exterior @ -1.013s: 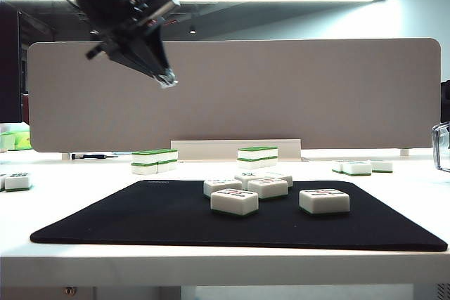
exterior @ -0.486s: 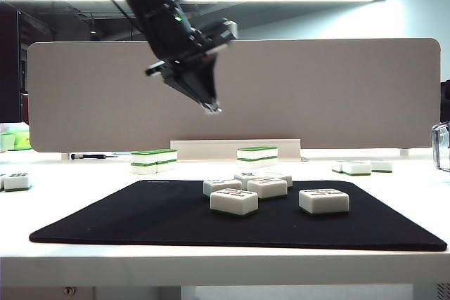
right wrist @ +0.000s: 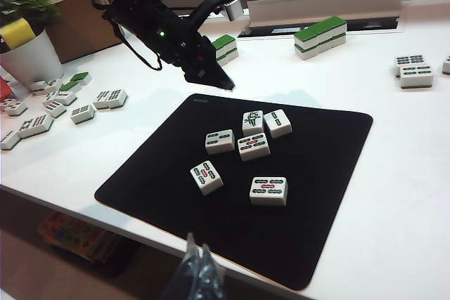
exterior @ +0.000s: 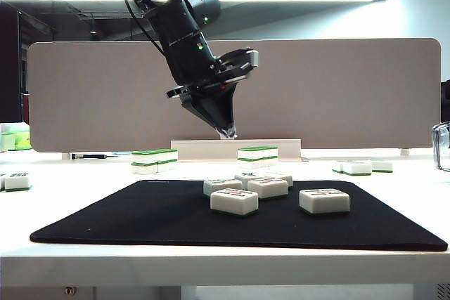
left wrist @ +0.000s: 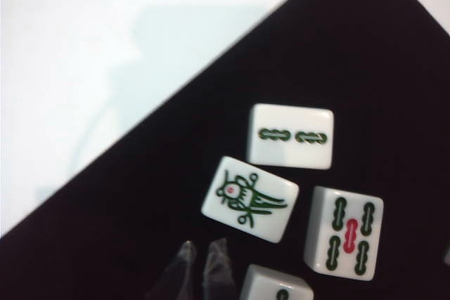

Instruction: Align six mahjong tiles in a row on the table.

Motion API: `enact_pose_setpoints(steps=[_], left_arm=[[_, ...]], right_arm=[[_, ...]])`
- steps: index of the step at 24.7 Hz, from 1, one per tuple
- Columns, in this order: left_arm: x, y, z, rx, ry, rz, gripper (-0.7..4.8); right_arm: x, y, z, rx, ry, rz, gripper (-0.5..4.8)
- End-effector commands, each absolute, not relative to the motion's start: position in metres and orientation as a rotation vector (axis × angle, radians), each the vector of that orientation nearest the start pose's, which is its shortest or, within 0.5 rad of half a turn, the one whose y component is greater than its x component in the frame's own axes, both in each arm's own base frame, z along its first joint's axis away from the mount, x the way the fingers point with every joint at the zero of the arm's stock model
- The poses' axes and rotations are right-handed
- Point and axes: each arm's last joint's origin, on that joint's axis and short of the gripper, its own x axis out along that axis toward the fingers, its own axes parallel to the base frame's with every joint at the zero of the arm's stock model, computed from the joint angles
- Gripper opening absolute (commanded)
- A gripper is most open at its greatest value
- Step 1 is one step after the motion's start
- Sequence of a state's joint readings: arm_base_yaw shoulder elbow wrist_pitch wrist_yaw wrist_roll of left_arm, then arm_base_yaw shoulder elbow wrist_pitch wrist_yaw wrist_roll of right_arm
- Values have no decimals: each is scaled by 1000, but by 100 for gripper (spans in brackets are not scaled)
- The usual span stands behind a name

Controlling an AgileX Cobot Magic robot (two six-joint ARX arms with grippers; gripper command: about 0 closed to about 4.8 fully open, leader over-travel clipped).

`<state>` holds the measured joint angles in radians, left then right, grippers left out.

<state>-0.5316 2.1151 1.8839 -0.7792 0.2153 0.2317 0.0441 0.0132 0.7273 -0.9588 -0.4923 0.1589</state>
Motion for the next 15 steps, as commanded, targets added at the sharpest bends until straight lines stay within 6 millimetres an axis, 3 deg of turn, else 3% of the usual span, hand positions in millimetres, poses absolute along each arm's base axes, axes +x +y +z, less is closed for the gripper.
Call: enact_pose_setpoints(steps=[1, 3, 4, 15], left_arm=[[392, -241, 249, 388, 943, -790, 117], [392, -245, 243, 395, 952, -793, 291], [392, -247, 242, 397, 956, -796, 319], [390, -261, 223, 603, 907, -886, 319]], right_arm=[[-11, 13, 291, 200, 255, 514, -1], [-11, 13, 291, 201, 255, 514, -1], [-11, 13, 291, 201, 256, 514, -1], [-11, 13, 291, 201, 255, 514, -1]])
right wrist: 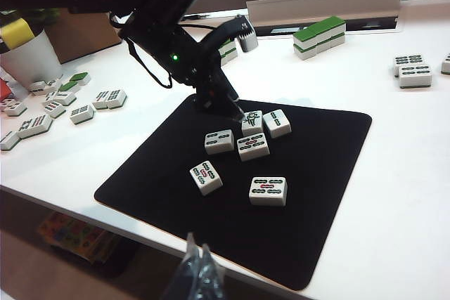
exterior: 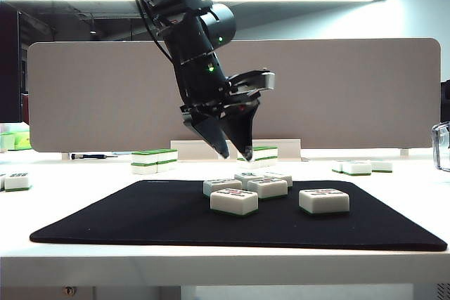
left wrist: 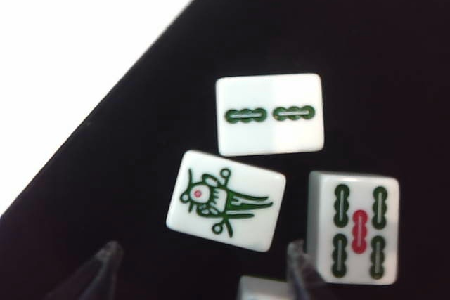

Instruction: Align six mahjong tiles in a row on the table.

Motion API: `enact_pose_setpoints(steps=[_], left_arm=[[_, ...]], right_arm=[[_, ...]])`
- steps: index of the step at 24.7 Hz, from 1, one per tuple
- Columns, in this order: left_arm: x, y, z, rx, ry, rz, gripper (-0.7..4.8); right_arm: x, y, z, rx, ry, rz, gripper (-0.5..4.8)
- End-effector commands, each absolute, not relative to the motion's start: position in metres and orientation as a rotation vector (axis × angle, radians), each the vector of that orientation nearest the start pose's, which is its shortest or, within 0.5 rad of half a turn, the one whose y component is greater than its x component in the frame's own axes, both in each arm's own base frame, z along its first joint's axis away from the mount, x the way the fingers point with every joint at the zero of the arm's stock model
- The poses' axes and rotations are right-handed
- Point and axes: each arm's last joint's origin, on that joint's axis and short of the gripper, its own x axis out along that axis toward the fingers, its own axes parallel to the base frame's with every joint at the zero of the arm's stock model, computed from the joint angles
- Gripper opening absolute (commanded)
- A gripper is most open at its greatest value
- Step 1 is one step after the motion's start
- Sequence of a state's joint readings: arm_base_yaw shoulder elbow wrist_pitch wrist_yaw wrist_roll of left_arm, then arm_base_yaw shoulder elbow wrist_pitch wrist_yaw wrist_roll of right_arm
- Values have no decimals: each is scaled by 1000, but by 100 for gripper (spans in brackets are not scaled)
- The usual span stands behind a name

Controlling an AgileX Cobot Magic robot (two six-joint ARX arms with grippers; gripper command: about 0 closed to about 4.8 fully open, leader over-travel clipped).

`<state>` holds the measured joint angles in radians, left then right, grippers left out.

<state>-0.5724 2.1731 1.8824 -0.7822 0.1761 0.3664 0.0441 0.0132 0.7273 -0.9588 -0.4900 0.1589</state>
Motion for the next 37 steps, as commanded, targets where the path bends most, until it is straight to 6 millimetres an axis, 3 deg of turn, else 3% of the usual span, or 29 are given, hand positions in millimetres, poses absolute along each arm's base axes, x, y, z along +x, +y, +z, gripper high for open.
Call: enact_pose_setpoints(steps=[1, 11, 17, 30, 34, 37], left_arm=[[390, -261, 223, 621, 901, -884, 319], [396, -266, 202, 645, 914, -891, 321], [399, -268, 192, 644, 925, -896, 351], [403, -274, 194, 634, 837, -945, 349], [402, -273, 193, 621, 858, -938, 329], [400, -272, 192, 621, 885, -939, 236]], right_arm=[[-11, 13, 291, 201, 255, 514, -1], [-11, 13, 291, 201, 255, 514, -1], [-11, 13, 291, 200, 255, 513, -1], [-11, 13, 291, 200, 255, 513, -1], [-11, 13, 291, 200, 255, 513, -1], [-11, 13, 291, 200, 254, 509, -1]])
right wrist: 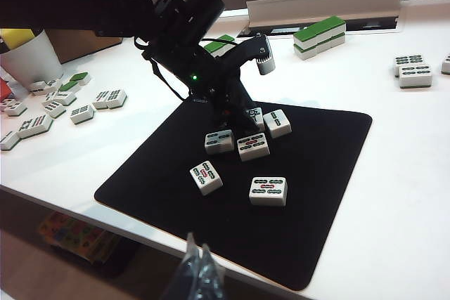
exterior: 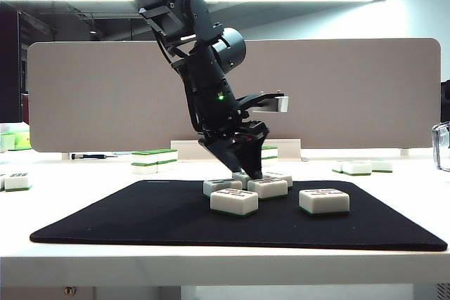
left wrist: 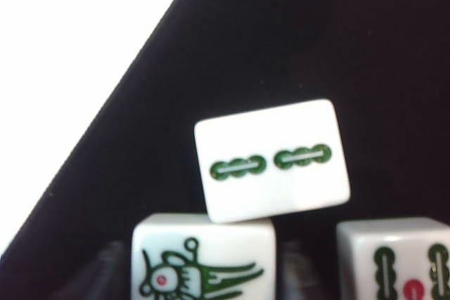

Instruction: Align six mahjong tiles in a row on the table.

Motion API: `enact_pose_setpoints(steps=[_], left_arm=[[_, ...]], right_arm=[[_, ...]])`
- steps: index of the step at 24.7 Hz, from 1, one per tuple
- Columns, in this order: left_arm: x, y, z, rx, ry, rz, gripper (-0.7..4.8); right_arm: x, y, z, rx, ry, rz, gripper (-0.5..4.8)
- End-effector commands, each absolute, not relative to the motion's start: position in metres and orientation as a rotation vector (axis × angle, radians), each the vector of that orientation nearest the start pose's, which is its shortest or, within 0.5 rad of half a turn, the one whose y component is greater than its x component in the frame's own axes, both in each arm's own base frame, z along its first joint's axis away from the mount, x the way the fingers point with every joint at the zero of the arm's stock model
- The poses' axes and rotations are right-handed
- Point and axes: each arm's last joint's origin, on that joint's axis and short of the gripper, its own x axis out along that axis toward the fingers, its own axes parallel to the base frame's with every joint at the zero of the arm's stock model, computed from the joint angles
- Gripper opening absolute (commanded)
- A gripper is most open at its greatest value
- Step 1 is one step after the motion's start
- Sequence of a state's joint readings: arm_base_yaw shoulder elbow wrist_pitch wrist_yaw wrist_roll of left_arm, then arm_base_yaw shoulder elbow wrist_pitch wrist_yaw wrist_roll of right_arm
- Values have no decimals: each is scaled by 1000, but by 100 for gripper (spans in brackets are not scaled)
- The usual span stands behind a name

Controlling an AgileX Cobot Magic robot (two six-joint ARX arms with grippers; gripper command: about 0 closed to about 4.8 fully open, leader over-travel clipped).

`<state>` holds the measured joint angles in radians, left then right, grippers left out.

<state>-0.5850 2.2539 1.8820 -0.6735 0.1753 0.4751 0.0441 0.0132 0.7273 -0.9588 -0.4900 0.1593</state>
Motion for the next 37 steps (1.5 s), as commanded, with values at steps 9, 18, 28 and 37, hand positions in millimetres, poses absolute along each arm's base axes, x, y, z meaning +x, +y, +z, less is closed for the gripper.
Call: enact_pose_setpoints(steps=[9, 18, 28, 37], left_arm=[[392, -267, 214, 636, 967, -941, 232], [379, -250, 257, 785, 983, -1033, 232], [368, -182, 265, 791, 957, -1117, 233], [381, -143, 231, 880, 910, -1161, 232]], right_arm=[[-10, 12, 291, 198, 253, 488, -1], [-10, 12, 291, 198, 253, 488, -1], [-11, 12, 291, 198, 253, 488, -1], [-11, 13, 291, 199, 254, 495, -1]])
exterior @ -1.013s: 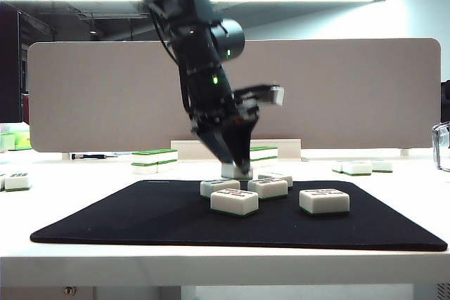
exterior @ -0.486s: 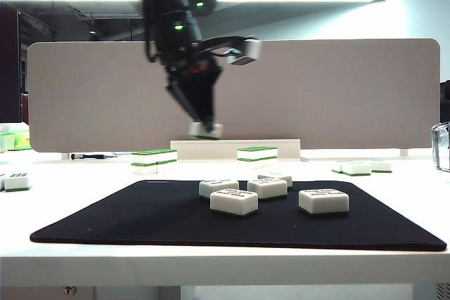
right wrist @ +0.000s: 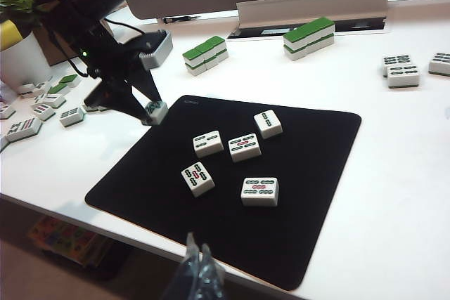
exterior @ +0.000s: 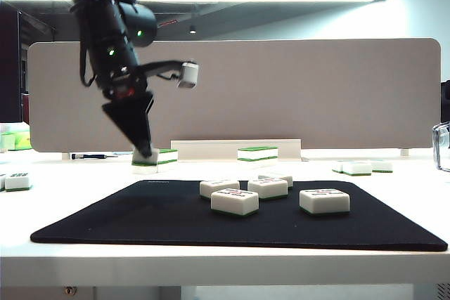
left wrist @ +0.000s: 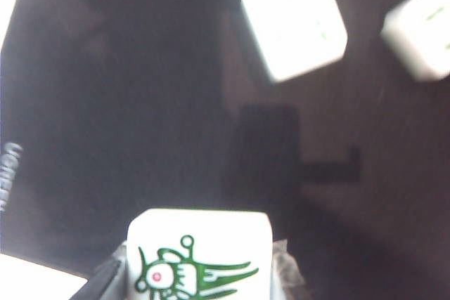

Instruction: Align six mahjong tiles in a row on the table.

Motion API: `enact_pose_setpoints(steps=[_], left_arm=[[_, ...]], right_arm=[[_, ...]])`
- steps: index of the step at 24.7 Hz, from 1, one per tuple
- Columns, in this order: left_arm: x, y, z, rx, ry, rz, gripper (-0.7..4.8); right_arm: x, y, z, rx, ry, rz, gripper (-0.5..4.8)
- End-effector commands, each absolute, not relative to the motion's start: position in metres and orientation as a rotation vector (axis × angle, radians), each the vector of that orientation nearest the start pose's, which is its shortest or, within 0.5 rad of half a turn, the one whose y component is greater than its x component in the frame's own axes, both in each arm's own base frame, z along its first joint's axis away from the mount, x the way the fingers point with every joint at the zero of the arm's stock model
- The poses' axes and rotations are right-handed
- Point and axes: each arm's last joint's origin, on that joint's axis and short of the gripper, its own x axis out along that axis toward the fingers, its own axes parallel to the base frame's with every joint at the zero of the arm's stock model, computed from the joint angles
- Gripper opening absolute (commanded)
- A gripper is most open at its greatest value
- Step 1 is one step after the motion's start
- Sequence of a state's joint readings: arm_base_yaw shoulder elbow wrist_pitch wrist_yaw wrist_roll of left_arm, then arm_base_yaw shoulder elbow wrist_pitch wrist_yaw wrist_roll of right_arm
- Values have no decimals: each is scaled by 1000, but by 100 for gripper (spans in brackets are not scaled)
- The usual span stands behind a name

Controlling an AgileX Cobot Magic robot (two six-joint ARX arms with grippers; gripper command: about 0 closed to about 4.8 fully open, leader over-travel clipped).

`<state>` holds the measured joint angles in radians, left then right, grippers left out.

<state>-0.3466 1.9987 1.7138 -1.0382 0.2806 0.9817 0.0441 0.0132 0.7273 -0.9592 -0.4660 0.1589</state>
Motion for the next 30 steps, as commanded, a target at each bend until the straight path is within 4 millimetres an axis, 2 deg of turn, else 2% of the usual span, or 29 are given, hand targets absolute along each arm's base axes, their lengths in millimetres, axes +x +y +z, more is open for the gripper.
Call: enact_pose_setpoints(steps=[1, 4, 10, 19, 21, 23, 26, 28, 30], left_arm=[[381, -143, 226, 896, 899, -1161, 232], [386, -146, 214, 910, 893, -1153, 232], [394, -148, 204, 987, 848, -1163, 232], [399, -150, 191, 961, 865, -1149, 238], [400, -150, 191, 938, 876, -1133, 256], [399, -150, 193, 938, 875, -1132, 324], [398, -150, 200, 923, 866, -1112, 324], [396, -150, 215, 886, 826, -1090, 346], [394, -152, 233, 709, 762, -1075, 345]], right_arm=[[-11, 13, 291, 199, 255, 495, -1], [-11, 13, 291, 199, 254, 495, -1], [-11, 13, 291, 199, 254, 495, -1], [-11, 13, 291, 199, 254, 495, -1], [-11, 13, 291, 199, 254, 495, -1], [-11, 13, 291, 198, 254, 495, -1], [-11, 13, 291, 198, 254, 495, -1], [-11, 13, 291, 198, 254, 495, -1], [-11, 13, 291, 198, 254, 495, -1]])
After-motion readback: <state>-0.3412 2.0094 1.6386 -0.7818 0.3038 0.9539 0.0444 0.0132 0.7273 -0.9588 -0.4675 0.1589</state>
